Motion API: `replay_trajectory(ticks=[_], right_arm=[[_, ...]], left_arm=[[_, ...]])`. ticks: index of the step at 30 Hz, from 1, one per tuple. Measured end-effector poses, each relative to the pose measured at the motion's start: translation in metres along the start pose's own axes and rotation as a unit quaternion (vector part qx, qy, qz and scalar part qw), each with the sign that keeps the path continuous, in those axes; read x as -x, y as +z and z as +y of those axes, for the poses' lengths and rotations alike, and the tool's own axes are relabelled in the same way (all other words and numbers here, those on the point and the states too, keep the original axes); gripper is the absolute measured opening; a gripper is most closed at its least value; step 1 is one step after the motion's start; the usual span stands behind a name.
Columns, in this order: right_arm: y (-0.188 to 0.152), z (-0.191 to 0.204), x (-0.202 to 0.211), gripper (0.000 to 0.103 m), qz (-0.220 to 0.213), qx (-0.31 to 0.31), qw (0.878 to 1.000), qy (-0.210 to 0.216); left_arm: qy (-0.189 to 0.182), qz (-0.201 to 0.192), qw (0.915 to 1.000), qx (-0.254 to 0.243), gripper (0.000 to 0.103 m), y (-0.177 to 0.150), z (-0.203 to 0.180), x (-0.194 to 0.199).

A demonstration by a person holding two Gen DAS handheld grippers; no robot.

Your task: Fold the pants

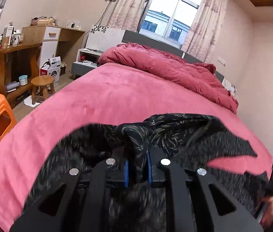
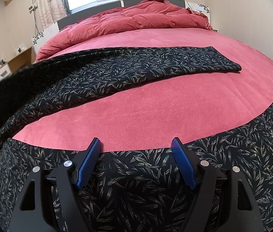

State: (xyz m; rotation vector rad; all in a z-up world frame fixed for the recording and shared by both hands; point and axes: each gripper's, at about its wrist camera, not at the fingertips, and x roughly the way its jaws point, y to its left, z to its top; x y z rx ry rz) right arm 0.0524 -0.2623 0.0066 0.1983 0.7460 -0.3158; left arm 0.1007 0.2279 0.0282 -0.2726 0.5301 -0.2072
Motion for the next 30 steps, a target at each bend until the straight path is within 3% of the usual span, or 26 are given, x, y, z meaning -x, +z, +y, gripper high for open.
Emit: replay_trajectory(ticks=[5,10,16,19,23,28,30], right_arm=[[-0.001,0.003,0.001,0.075,-0.002,0.002,1.000,-0.002],[0.003,0.012,0.011,0.075,-0.003,0.014,1.000,-0.011],[0.058,0.042,0.012,0.075,0.014,-0.013,0.998,0.063],[0.107,0.068,-0.006,0.075,0.046,-0.058,0.992,0.106],[0.147,0.100,-0.036,0.075,0.087,-0.107,0.983,0.119],[0.167,0.130,-0.076,0.075,0.144,-0.161,0.969,0.118],[0.165,0.135,-0.090,0.065,0.159,-0.180,0.966,0.092]], left_arm=[[0.004,0.031,0.9985,0.045,0.012,-0.042,0.020,-0.016],[-0.010,0.034,0.9961,0.081,0.012,-0.047,0.034,-0.022],[-0.016,0.033,0.9960,0.081,0.012,-0.049,0.033,-0.025],[-0.017,0.029,0.9965,0.077,0.012,-0.050,0.032,-0.024],[-0.021,0.025,0.9964,0.078,0.012,-0.052,0.032,-0.021],[-0.027,0.024,0.9960,0.082,0.012,-0.054,0.034,-0.019],[-0.029,0.023,0.9959,0.083,0.012,-0.054,0.036,-0.019]])
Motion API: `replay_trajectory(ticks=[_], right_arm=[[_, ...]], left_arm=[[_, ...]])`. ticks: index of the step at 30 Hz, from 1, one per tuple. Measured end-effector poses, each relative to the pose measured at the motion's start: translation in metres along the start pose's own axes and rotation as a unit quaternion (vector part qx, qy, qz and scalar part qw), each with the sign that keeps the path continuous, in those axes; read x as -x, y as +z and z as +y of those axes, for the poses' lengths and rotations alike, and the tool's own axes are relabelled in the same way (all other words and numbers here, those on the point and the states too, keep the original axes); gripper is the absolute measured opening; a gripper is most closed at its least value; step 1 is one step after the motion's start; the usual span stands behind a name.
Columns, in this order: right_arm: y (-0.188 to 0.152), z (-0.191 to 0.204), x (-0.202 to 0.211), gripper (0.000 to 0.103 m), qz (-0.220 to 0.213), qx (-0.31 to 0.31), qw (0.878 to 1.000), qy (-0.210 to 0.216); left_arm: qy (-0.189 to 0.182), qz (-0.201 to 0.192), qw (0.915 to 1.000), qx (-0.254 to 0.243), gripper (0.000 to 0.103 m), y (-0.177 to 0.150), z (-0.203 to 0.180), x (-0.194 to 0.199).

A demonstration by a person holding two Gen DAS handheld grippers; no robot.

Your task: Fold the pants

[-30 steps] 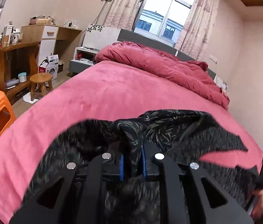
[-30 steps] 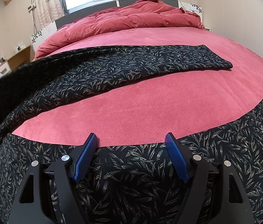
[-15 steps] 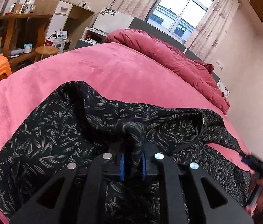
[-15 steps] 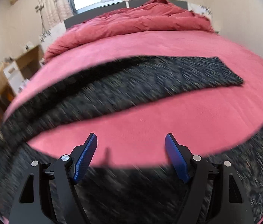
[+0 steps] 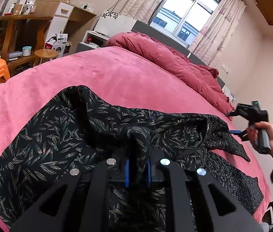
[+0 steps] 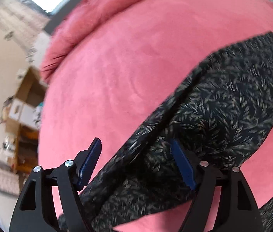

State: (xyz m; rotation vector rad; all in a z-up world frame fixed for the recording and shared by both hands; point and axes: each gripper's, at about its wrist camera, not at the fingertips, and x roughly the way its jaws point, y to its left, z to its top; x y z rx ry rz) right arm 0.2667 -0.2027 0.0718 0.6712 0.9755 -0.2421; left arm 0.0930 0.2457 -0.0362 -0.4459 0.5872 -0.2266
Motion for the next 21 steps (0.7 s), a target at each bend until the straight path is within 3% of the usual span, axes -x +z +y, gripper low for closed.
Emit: replay_trajectory(ticks=[1,3,6,11,15,18,21], right_arm=[[0.001,-0.001,-0.008,0.061,0.008,-0.011,1.000,-0.003],[0.000,-0.008,-0.019,0.035,0.019,-0.037,0.999,-0.001],[-0.005,-0.023,-0.022,0.014,0.028,-0.068,0.997,0.032],[-0.011,-0.039,0.023,0.001,-0.003,-0.051,0.994,0.092],[-0.020,-0.056,0.074,0.000,-0.034,-0.031,0.989,0.141],[-0.027,-0.063,0.101,0.000,-0.043,0.000,0.989,0.142],[-0.028,-0.064,0.098,0.000,-0.016,0.023,0.990,0.139]], left_arm=[[0.000,0.000,1.0000,0.000,0.012,0.000,0.000,0.000],[-0.002,0.000,1.0000,0.001,0.012,0.000,0.001,0.000],[-0.006,0.000,1.0000,0.006,0.012,0.003,0.004,0.000],[-0.005,-0.035,0.9993,-0.007,0.012,0.017,-0.007,0.016],[-0.019,-0.085,0.9959,-0.023,0.012,0.035,-0.022,0.040],[-0.025,-0.098,0.9943,-0.034,0.012,0.036,-0.026,0.049],[-0.023,-0.087,0.9954,-0.033,0.012,0.029,-0.025,0.049]])
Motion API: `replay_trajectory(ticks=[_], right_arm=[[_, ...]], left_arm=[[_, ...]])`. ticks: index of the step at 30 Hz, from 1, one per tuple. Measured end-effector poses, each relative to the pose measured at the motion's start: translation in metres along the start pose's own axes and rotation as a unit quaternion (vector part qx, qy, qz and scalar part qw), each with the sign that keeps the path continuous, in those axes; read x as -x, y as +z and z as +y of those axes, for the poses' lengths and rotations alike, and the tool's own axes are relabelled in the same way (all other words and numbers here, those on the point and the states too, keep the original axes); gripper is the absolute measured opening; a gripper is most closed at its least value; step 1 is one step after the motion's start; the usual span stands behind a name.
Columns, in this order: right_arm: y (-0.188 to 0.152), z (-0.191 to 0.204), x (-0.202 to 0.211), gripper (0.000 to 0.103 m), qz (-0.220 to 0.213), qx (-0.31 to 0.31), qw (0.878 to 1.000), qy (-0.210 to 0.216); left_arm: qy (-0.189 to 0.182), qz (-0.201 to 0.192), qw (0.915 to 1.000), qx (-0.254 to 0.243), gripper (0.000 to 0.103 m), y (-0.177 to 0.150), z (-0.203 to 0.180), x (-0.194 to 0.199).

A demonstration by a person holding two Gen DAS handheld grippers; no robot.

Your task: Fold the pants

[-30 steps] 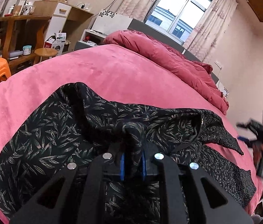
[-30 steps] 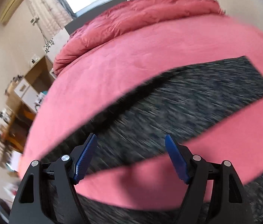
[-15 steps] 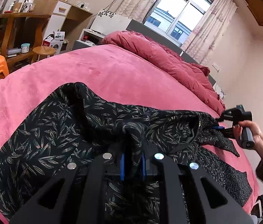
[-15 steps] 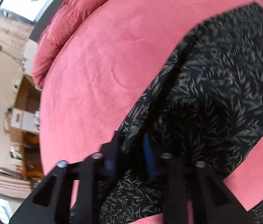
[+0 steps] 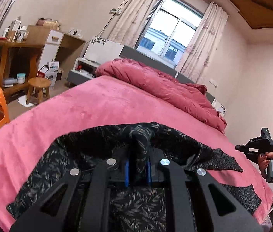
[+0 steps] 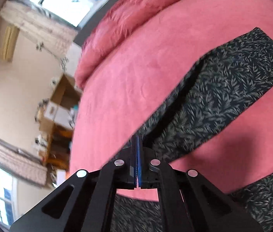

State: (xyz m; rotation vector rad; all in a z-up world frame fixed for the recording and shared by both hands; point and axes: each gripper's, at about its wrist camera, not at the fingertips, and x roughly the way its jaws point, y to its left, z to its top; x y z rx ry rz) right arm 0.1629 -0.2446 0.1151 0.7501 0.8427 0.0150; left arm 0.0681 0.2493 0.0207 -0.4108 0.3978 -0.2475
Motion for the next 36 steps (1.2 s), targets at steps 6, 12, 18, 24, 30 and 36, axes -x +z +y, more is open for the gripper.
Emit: replay_trajectory(ticks=[6,12,18,24,30,36], right_arm=[[-0.002,-0.009,-0.038,0.066,0.017,-0.034,0.999,-0.023],[0.009,-0.008,-0.097,0.042,0.026,-0.055,0.995,-0.073],[0.012,-0.011,-0.105,0.005,0.021,-0.062,0.995,-0.074],[-0.006,0.023,-0.019,0.005,-0.018,0.013,1.000,0.005],[-0.081,0.028,0.058,0.005,-0.039,0.088,0.995,0.041],[-0.181,-0.014,0.065,0.005,-0.021,0.127,0.991,0.022]], left_arm=[[-0.006,0.013,0.9995,0.028,0.012,-0.012,0.005,0.005],[-0.008,0.018,0.9996,0.021,0.012,-0.017,0.008,0.006],[0.002,0.011,0.9999,0.007,0.012,-0.003,0.008,-0.001],[0.001,-0.045,0.9988,0.017,0.012,0.029,0.015,0.017],[0.000,-0.046,0.9980,0.044,0.013,0.019,0.027,0.034],[0.012,0.010,0.9943,0.105,0.013,-0.017,0.061,0.044]])
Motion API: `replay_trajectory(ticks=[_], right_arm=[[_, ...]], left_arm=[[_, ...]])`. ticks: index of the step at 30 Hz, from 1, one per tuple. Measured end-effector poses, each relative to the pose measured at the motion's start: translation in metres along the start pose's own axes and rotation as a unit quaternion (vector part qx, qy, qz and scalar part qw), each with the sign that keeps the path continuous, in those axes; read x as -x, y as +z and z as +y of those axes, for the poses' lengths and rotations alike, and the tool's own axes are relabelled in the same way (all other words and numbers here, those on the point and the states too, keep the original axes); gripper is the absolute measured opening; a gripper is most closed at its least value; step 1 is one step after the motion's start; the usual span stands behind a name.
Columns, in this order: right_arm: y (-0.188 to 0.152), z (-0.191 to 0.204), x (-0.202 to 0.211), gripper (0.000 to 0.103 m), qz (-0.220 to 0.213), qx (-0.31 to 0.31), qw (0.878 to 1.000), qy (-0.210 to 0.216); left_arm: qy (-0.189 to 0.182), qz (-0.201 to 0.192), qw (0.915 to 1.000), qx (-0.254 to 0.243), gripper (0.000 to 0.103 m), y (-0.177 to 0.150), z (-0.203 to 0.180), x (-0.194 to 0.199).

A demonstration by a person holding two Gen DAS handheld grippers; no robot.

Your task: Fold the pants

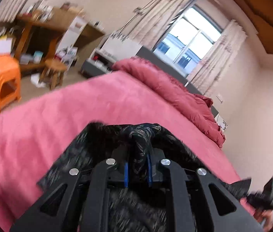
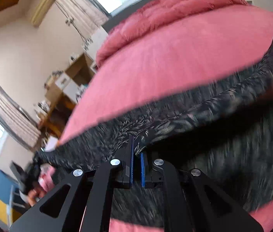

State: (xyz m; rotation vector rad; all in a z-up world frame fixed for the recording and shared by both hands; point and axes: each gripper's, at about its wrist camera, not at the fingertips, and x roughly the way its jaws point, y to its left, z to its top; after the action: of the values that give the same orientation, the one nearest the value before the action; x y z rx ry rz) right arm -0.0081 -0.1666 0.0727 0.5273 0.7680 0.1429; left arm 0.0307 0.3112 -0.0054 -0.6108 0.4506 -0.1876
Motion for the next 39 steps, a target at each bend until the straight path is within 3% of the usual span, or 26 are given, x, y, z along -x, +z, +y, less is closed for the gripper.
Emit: replay_trajectory(ticks=[6,8,10,14,16,20,23,26,28,29,30,32,34,39], right_arm=[[-0.052,-0.040,-0.035,0.005,0.030,-0.048,0.998,-0.003],[-0.058,-0.046,-0.039,0.005,0.027,-0.069,0.997,0.006],[-0.059,-0.048,-0.035,0.004,0.023,-0.070,0.997,0.014],[-0.055,-0.050,-0.035,0.005,0.020,-0.065,0.998,0.014],[-0.057,-0.050,-0.035,0.005,0.019,-0.071,0.997,0.021],[-0.057,-0.056,-0.030,0.005,0.020,-0.078,0.996,0.028],[-0.057,-0.062,-0.027,0.005,0.021,-0.082,0.996,0.030],[-0.053,-0.067,-0.028,0.005,0.025,-0.092,0.995,0.033],[-0.049,-0.068,-0.029,0.005,0.027,-0.088,0.995,0.026],[-0.046,-0.067,-0.030,0.005,0.029,-0.080,0.996,0.021],[-0.042,-0.063,-0.029,0.004,0.028,-0.065,0.997,0.012],[-0.033,-0.052,-0.023,0.004,0.014,-0.031,0.999,-0.002],[-0.024,-0.043,-0.010,0.004,-0.007,-0.017,1.000,0.001],[-0.022,-0.022,0.030,0.005,-0.027,0.000,0.998,0.051]], left_arm=[[0.011,0.036,0.9989,0.029,0.018,-0.024,0.015,0.004],[0.015,0.042,0.9979,0.048,0.028,-0.028,0.020,0.007],[0.016,0.055,0.9953,0.078,0.044,-0.032,0.027,0.010],[-0.019,0.077,0.9855,0.150,0.057,-0.045,0.039,0.015],[-0.053,0.084,0.9797,0.174,0.069,-0.050,0.038,0.019],[-0.095,0.077,0.9750,0.185,0.083,-0.052,0.031,0.027],[-0.079,0.092,0.9783,0.168,0.088,-0.051,0.024,0.019],[-0.051,0.107,0.9789,0.166,0.083,-0.051,0.021,0.004],[-0.020,0.121,0.9794,0.160,0.042,-0.049,0.020,-0.008],[-0.009,0.131,0.9785,0.159,0.029,-0.047,0.020,-0.015],[0.002,0.140,0.9778,0.156,0.010,-0.044,0.020,-0.023],[0.011,0.139,0.9790,0.149,0.007,-0.029,0.016,-0.032],[-0.003,0.127,0.9814,0.144,0.006,-0.008,0.011,-0.031],[-0.037,0.080,0.9898,0.112,0.006,0.028,-0.003,0.002]])
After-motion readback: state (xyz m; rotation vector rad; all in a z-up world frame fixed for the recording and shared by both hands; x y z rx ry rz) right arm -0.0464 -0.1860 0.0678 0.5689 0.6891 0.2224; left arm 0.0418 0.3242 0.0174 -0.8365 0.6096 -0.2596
